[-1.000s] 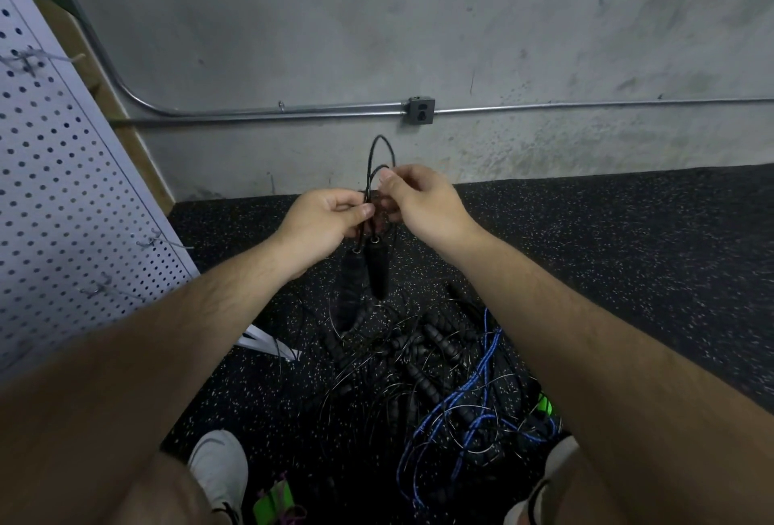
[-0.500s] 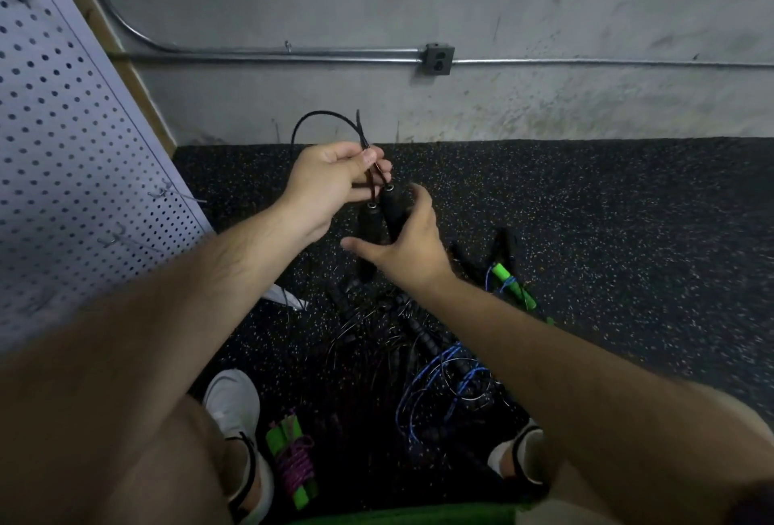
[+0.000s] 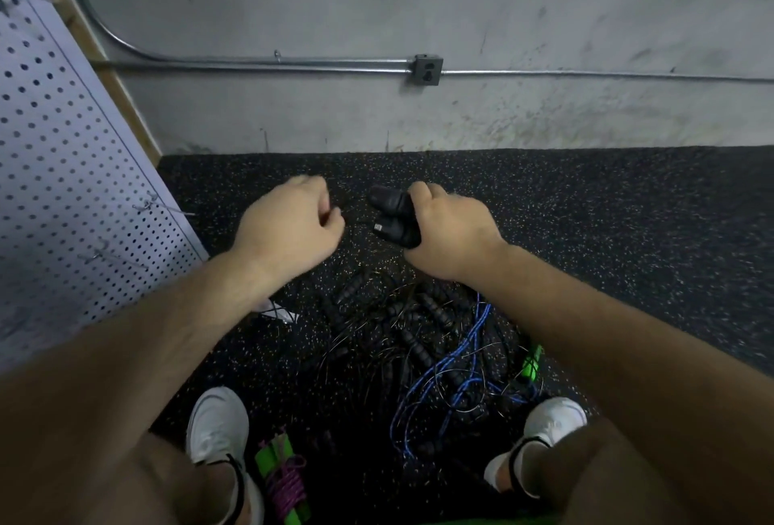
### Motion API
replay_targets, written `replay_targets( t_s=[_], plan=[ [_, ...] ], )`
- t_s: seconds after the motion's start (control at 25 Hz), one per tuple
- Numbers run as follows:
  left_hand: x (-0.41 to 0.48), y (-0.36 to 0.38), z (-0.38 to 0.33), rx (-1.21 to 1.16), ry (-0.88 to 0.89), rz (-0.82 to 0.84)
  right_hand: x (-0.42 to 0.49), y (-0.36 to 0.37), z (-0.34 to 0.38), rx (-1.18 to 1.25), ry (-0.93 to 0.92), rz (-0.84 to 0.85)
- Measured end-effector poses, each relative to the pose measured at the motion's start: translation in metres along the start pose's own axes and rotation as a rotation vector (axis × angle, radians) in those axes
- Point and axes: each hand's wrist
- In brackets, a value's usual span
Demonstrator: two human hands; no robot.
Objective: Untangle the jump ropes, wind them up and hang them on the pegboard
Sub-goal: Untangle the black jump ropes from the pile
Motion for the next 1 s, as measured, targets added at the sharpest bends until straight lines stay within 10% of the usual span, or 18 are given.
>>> replay_targets(
  t_s=[0.2, 0.6, 1.0],
  plan=[
    [0.003, 0.019, -0.021, 0.152, 0.394, 0.212, -0.008, 0.011, 0.01, -0.024, -0.14, -0.064],
    [0.023, 0.029, -0.007, 0.107, 0.239, 0.225, -0.016, 0.019, -0.014, 0.436, 0.137, 0.031],
    [0.013, 0.031, -0.007, 0.186, 0.472, 0.009, -0.013, 0.02, -0.004, 0.611, 0.134, -0.13]
  ],
)
Point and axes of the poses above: each hand's wrist, its own x-axis towards the middle knuckle, its own y-axis out of the palm, z = x × y, and after that the axes turned 3 degrees about x, right-handed
